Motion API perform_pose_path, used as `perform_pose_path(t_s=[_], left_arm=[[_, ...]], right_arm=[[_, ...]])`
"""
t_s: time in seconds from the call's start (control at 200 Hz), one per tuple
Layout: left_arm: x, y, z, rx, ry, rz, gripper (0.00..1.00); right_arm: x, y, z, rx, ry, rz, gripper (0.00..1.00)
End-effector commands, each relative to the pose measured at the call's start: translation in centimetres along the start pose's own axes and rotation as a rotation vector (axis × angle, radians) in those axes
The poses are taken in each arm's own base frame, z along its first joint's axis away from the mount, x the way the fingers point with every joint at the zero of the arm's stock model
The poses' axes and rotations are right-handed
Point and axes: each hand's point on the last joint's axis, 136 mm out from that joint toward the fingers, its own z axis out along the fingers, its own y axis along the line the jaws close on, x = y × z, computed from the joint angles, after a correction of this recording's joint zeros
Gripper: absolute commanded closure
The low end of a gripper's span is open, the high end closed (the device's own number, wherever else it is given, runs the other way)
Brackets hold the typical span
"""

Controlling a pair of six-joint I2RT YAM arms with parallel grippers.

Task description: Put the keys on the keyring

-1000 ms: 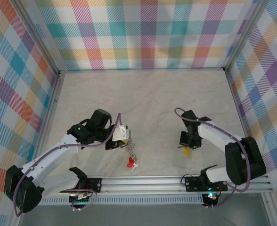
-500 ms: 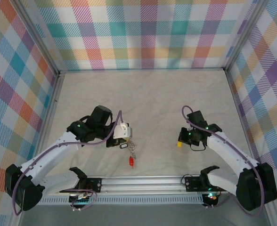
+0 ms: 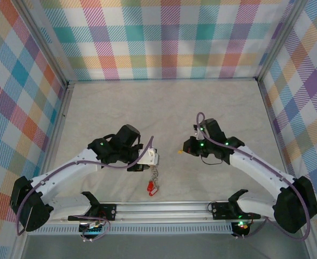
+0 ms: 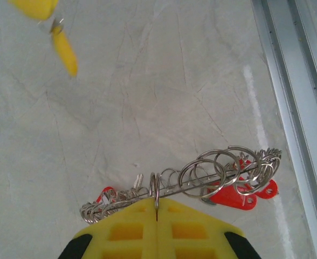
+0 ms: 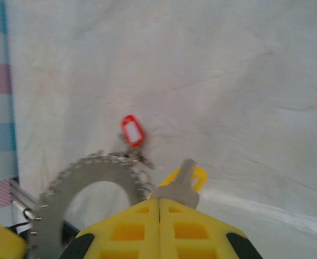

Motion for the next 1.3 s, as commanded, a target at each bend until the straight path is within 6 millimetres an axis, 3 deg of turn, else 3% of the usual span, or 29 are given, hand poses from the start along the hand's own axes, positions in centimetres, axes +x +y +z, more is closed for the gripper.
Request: perform_pose_path(t_s=[0.0, 0.215, 0.565, 0.85, 1.295], left_arm=[[-0.8, 0.4, -0.7, -0.053, -0.005, 0.085, 1.00], [-0.3, 1.0, -0.5, -0.089, 0.017, 0.117, 1.00], [-1.0, 1.2, -0.5, -0.109, -0.027, 0.106, 1.00], [-1.0, 1.8, -0.5, -0.120, -0.011, 0.076, 1.00], [-1.2, 4.0, -0.8, -0.197, -0.008, -0.037, 1.00]], right_arm=[[-1.3, 3.8, 0.6, -0.085, -0.058, -0.055, 1.00], [0.1, 7.2, 2.4, -0.176, -0.047, -0.132, 1.00], [2.2, 10.1, 3.6, -0.276, -0.013, -0.143, 1.00], [3.3, 10.9, 3.8, -0.316, 0.030, -0.135, 1.00], [4.2, 10.2, 2.7, -0.306, -0.009, -0.082, 1.00]])
